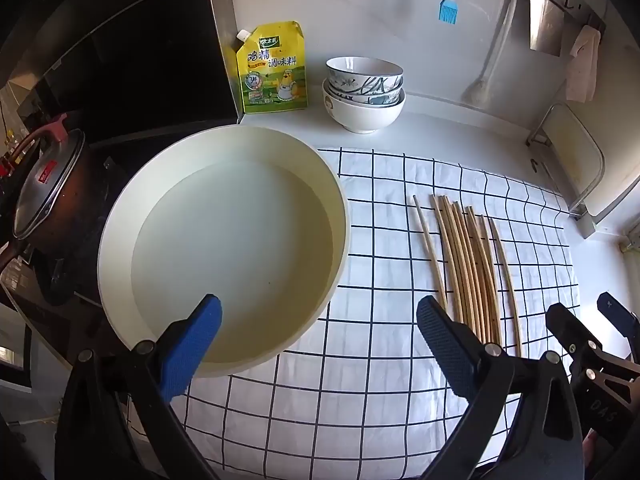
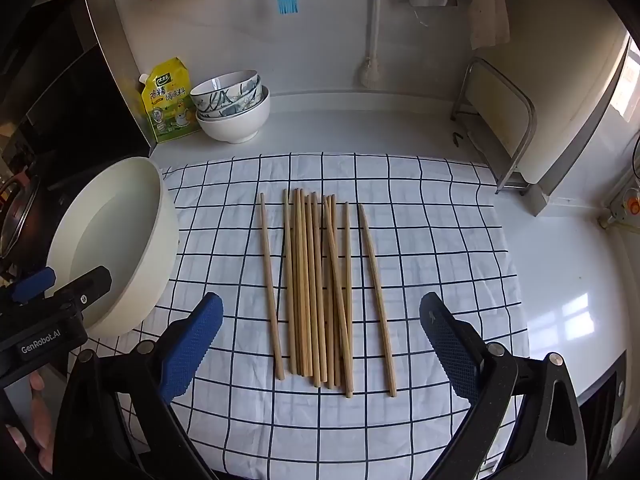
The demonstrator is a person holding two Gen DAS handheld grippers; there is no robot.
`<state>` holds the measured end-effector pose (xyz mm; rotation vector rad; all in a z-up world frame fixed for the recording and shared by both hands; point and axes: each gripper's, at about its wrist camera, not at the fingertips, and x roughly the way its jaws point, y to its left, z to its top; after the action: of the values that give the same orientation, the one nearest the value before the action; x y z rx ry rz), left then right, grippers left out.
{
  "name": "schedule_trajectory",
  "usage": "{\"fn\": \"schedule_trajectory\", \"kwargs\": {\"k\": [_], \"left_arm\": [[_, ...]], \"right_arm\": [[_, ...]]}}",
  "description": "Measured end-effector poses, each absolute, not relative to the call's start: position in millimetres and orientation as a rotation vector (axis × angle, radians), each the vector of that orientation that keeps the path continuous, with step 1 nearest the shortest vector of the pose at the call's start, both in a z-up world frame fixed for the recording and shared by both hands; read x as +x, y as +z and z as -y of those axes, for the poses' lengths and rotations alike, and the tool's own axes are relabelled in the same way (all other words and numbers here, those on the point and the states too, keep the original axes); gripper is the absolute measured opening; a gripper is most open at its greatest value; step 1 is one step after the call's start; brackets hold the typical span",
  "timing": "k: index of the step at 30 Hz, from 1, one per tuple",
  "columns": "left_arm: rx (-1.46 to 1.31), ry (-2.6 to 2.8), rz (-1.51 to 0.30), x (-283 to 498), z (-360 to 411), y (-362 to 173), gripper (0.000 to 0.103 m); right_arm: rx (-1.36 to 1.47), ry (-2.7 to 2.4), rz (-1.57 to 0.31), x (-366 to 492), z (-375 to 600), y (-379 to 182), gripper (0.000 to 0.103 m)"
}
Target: Organize utensils
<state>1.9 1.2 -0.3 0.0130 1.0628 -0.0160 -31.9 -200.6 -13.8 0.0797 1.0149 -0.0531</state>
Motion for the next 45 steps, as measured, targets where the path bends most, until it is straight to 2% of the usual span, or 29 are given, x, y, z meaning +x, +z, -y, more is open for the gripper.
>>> {"fn": "schedule_trajectory", "kwargs": {"k": [45], "left_arm": [[0.023, -0.016, -1.044, 1.3, 0.1, 2.7, 0.096]], "right_arm": [[0.086, -0.057, -1.013, -29.1, 203.3, -9.2, 0.094]]}}
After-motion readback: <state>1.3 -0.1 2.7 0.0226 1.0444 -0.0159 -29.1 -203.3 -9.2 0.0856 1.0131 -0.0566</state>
